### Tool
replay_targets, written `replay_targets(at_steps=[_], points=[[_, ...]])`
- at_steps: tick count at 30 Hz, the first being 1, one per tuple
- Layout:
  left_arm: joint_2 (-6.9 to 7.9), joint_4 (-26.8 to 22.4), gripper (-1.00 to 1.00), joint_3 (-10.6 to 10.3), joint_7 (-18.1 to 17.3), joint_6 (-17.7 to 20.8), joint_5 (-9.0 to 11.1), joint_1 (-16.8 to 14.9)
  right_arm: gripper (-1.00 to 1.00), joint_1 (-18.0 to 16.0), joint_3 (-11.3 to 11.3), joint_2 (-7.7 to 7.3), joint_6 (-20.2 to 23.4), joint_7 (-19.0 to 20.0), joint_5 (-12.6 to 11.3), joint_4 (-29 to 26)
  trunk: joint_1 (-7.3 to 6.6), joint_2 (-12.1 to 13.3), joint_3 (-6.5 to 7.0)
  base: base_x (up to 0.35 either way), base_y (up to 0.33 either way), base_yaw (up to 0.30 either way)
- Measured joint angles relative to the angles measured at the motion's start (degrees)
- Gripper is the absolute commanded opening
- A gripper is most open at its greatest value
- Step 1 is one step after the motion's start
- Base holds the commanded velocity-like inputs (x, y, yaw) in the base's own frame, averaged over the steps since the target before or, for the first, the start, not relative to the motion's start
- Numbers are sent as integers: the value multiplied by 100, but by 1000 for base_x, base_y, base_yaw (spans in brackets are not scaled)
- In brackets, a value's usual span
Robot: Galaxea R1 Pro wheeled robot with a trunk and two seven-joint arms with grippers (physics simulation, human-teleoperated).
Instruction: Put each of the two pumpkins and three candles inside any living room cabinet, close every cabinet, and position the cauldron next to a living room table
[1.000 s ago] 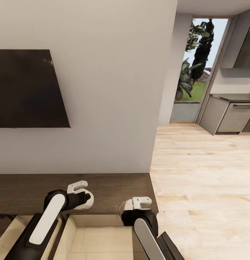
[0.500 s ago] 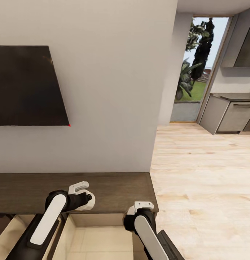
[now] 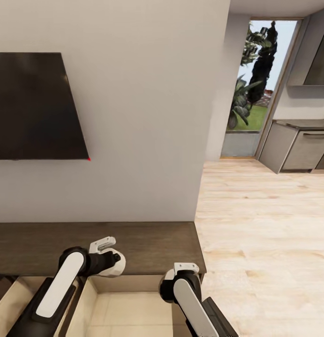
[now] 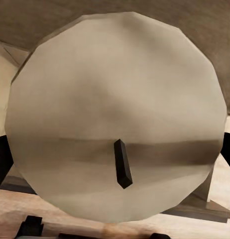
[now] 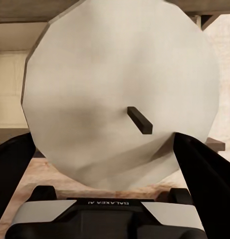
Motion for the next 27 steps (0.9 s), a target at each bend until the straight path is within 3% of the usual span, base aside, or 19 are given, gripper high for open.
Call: replay_targets(at_steps=[3,10,13,16,27], points=[[-49,3,-100,-13,221,-4,23,0,-100,-11,0,0,-10,1,-6,32,66,-120,-54,0,0,0],[-70,1,-100,-31,311,-8,167,8,-100,-113,0,0,-42,36,-15,313,220,-401,-180,0,0,0],[-14,-1,-100,-328,312,-25,467,9,-100,-119,0,0,-49,42,-17,331,286,-522,-234,0,0,0],[55,-3,-100,-490,331,-9,771,9,-100,-120,0,0,-50,44,-17,335,352,-642,-287,0,0,0],[117,-4,-100,-547,462,-7,872,9,-100,-121,0,0,-50,45,-18,336,593,-1083,-485,0,0,0]])
